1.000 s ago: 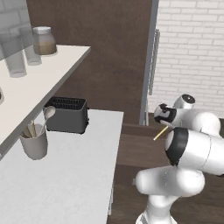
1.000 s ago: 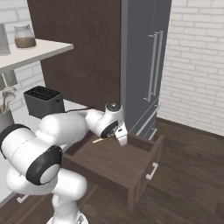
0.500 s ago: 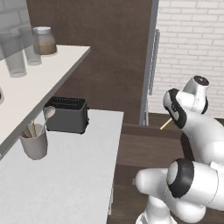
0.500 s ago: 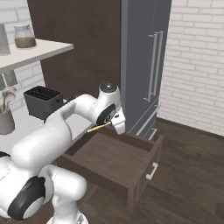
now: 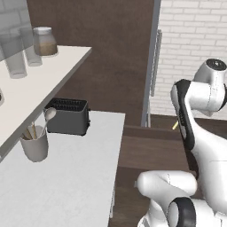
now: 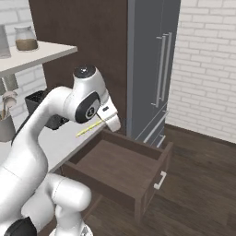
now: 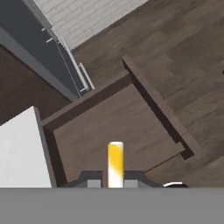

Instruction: Take a straw from the drawer in front and place it inside the glass cup on the dining counter.

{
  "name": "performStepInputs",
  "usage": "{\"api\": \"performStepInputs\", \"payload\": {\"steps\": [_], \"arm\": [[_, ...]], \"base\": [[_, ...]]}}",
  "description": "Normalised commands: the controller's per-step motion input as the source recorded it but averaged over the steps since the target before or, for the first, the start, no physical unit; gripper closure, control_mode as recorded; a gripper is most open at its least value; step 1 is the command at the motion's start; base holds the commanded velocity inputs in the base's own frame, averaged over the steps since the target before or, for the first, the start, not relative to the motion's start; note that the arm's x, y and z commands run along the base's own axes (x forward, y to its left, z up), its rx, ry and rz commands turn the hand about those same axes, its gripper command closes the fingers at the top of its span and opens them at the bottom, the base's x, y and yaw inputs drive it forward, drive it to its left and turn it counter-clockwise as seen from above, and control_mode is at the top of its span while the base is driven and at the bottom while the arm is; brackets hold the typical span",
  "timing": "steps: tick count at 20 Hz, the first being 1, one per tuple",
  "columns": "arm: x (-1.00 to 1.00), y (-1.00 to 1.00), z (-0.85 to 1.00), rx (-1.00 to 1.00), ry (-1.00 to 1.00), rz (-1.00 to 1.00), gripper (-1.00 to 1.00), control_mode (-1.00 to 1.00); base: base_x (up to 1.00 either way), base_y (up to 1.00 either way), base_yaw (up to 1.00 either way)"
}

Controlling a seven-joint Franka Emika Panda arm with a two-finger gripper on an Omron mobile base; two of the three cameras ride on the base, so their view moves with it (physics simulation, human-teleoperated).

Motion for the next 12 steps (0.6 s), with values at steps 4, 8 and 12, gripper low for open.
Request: {"api": "performStepInputs", "payload": {"steps": [4, 8, 12], "arm": [[-0.73, 0.43, 0.86, -0.20, 0.00, 0.13, 1.00, -1.00], [-0.76, 0.41, 0.54, -0.22, -0.01, 0.10, 1.00, -1.00], [-0.60, 0.10, 0.19, -0.16, 0.00, 0.06, 1.00, -1.00]], "base": [[0.00, 0.00, 0.00], [0.00, 0.00, 0.00], [0.00, 0.00, 0.00]]}}
